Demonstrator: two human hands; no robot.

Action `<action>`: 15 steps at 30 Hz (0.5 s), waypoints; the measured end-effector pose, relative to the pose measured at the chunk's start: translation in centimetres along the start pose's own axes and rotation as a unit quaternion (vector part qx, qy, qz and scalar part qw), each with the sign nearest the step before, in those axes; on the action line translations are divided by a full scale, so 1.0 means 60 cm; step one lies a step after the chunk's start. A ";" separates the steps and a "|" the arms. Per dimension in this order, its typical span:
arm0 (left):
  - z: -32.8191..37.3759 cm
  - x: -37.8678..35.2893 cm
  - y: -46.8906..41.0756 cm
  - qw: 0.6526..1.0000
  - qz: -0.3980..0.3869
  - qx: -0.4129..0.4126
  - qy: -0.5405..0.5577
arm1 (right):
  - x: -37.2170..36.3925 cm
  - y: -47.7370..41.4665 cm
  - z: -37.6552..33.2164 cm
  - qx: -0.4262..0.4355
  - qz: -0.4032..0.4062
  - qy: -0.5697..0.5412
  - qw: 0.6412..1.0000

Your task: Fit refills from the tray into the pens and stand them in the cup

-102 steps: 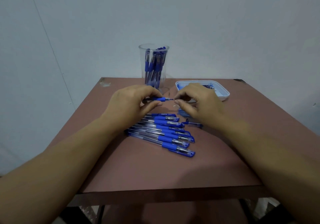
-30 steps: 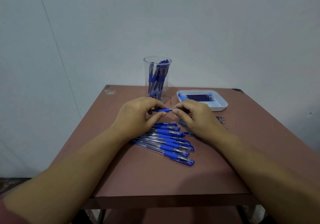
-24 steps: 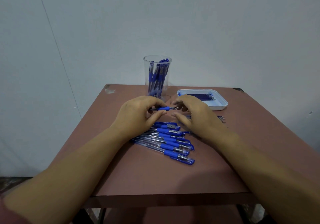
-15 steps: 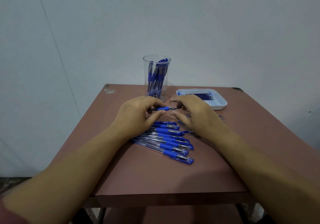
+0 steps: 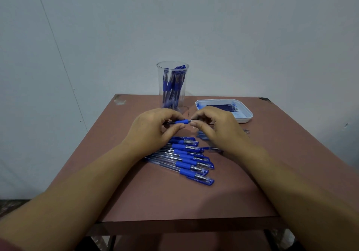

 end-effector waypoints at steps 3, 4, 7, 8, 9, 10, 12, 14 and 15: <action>0.000 0.000 -0.001 1.000 0.003 0.001 -0.001 | -0.001 0.000 0.003 -0.016 -0.008 -0.010 1.000; 0.000 0.000 -0.001 1.000 0.007 0.003 0.001 | -0.001 0.001 0.003 -0.022 -0.004 -0.013 1.000; -0.001 -0.001 -0.003 1.000 0.013 0.006 0.000 | 0.001 0.001 0.002 -0.018 0.010 -0.009 1.000; 0.000 -0.001 -0.003 1.000 0.011 0.005 -0.004 | 0.000 0.000 0.003 -0.012 0.009 -0.002 1.000; 0.000 -0.001 -0.003 1.000 0.007 0.003 -0.007 | -0.002 -0.001 0.004 -0.010 0.007 0.007 1.000; 0.001 -0.001 -0.003 1.000 0.004 0.001 -0.011 | -0.003 -0.001 0.006 -0.010 0.002 0.015 1.000; 0.003 -0.002 -0.003 1.000 -0.002 -0.002 -0.015 | -0.004 -0.002 0.008 -0.012 -0.003 0.026 1.000; 0.002 -0.002 -0.003 1.000 0.003 0.001 -0.015 | -0.003 -0.001 0.008 -0.018 -0.005 0.020 1.000; 0.001 -0.002 -0.003 1.000 0.007 0.004 -0.012 | -0.001 0.001 0.007 -0.026 -0.004 0.011 1.000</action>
Point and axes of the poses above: each hand's wrist, its own y-axis away from the middle knuckle, its own x-axis out of the back of the hand, z = x × y, the point moved 3 cm from there along -y, towards the middle knuckle, and after that the axes turned 10 degrees about -x, right-handed, at the moved point
